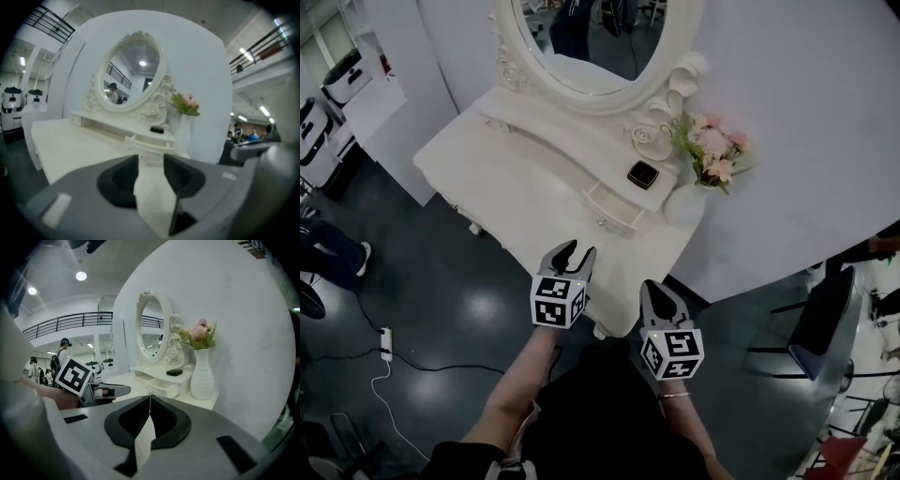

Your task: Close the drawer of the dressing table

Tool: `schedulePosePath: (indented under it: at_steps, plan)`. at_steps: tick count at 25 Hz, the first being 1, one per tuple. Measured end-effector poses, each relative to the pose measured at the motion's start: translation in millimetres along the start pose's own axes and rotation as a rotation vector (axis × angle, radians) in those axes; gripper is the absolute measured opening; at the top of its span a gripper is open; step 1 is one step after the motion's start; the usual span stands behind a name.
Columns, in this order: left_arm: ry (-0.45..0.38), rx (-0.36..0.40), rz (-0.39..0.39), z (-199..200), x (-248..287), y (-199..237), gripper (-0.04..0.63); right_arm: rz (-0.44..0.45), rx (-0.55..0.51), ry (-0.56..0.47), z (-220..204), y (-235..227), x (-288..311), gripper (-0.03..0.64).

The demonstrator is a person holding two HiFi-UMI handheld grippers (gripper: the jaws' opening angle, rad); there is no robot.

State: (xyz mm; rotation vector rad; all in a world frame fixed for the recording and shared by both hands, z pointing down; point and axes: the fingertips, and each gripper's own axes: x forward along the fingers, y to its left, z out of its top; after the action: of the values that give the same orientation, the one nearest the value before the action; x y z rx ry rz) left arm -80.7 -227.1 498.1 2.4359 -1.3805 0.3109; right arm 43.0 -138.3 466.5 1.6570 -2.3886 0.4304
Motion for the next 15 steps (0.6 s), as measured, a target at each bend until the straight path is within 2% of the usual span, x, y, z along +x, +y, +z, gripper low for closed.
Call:
schedulePosePath:
  at_steps: [10,15]
  plan:
    - [0.037,0.052,-0.004,6,36,2,0.167,0.001,0.005,-0.006,13,-25,25,0.005]
    - [0.061,0.053,-0.003,4,55,2,0.167,0.001,0.01,0.013,12,-38,37,0.005]
